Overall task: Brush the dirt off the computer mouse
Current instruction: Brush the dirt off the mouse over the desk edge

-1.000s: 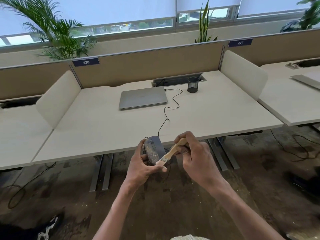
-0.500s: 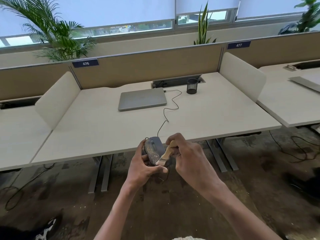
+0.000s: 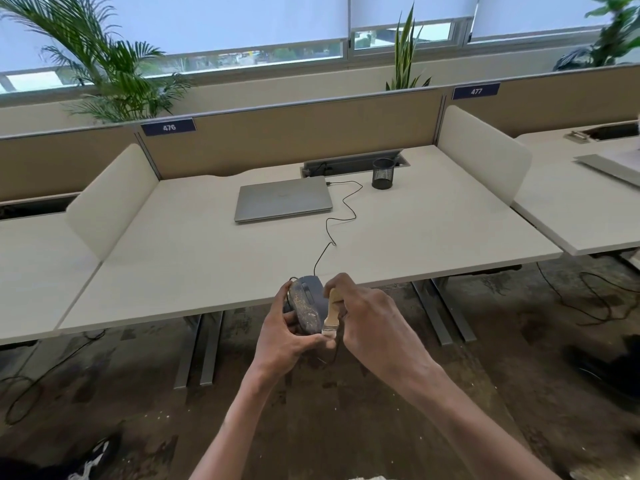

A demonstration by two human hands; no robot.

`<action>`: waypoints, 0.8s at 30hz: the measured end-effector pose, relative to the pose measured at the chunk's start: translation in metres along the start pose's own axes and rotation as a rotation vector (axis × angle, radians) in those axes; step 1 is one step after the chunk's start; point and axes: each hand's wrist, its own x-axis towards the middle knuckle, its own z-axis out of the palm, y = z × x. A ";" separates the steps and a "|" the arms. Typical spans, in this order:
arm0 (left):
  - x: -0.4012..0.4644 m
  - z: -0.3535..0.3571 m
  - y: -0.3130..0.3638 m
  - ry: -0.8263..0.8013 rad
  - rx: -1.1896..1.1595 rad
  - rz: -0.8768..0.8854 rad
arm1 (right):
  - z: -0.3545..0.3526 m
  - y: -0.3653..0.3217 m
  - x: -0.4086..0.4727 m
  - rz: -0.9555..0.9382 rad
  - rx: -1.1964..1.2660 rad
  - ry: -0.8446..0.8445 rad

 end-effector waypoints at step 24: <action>0.002 -0.001 -0.007 0.028 0.062 0.027 | -0.002 0.033 -0.023 0.207 0.259 0.159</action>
